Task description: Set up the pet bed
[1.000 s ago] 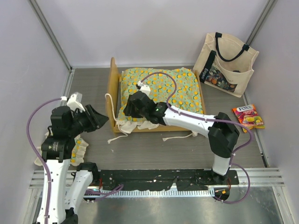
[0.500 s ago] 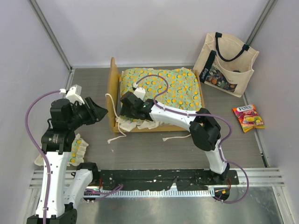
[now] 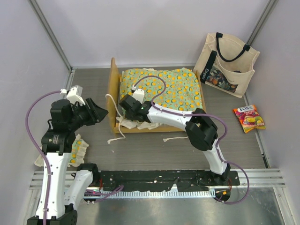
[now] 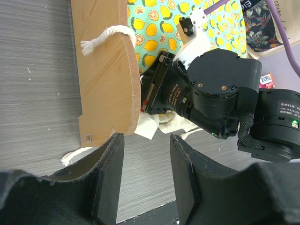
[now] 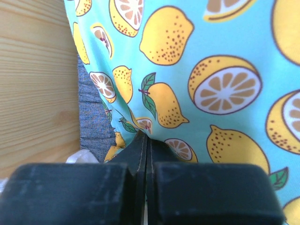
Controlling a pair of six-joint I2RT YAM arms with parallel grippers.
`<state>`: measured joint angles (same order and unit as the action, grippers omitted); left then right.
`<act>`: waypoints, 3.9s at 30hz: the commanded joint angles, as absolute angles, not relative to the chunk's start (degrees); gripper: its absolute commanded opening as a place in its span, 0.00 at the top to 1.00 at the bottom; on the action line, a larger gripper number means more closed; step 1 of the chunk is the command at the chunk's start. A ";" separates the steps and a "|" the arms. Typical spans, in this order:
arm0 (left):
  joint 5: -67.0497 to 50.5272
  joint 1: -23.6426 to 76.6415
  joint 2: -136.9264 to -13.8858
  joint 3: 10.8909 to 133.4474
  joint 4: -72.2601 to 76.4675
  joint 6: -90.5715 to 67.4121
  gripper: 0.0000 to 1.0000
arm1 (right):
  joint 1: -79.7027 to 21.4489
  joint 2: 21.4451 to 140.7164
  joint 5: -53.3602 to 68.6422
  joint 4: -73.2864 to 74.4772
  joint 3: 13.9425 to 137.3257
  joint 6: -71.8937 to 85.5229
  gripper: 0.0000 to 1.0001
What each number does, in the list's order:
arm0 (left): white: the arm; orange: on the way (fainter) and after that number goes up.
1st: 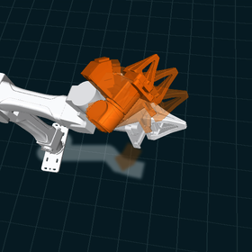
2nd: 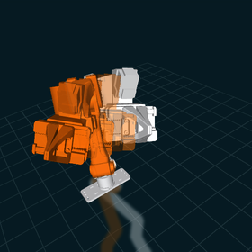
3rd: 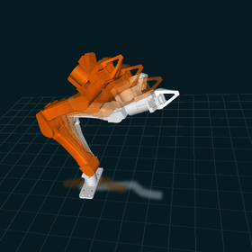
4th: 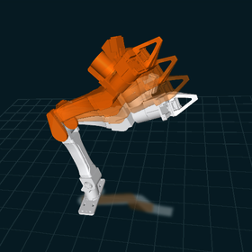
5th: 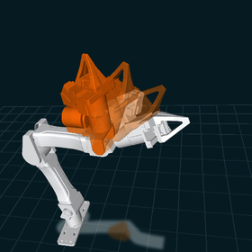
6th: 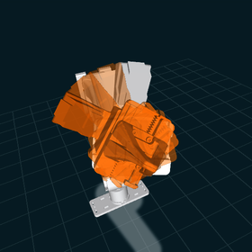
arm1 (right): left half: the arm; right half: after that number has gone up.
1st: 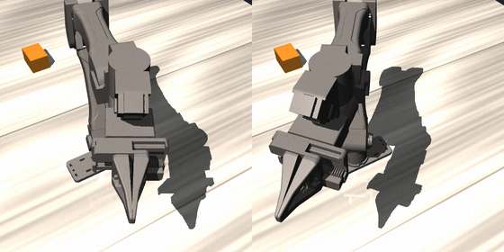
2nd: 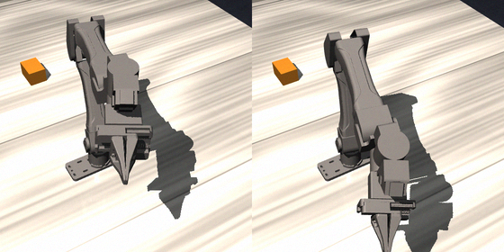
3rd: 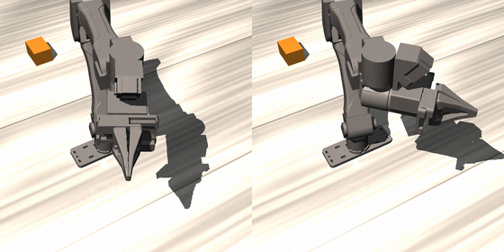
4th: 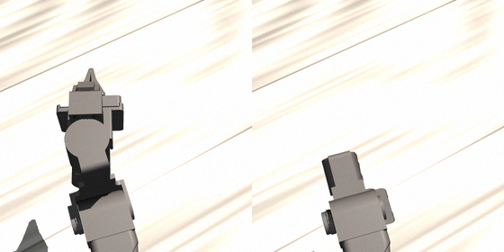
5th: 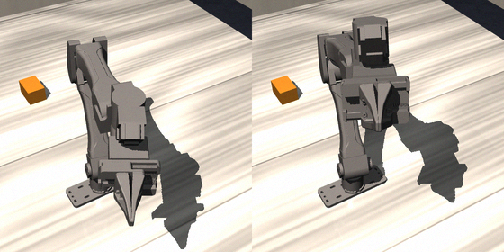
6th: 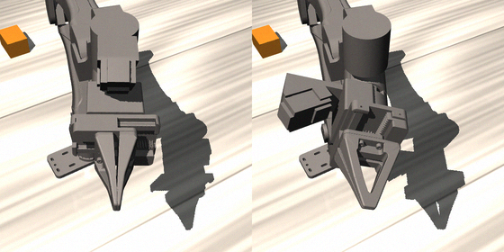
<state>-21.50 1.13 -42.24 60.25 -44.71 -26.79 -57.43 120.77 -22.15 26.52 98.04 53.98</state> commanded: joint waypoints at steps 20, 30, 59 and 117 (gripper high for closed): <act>-27.87 4.47 -59.93 82.60 -45.25 -15.65 0.41 | -55.11 96.24 -27.33 11.16 82.36 43.68 0.99; -10.98 18.98 -69.87 90.61 -54.75 -6.09 0.35 | -50.63 91.32 -25.93 10.02 78.84 44.21 0.99; -16.62 19.25 -79.62 85.96 -53.44 52.11 0.14 | -48.87 90.26 -20.66 9.14 78.05 44.82 0.99; -15.91 27.16 -64.16 54.69 -16.09 -6.94 1.00 | -48.34 87.45 -18.81 9.40 74.97 47.02 0.99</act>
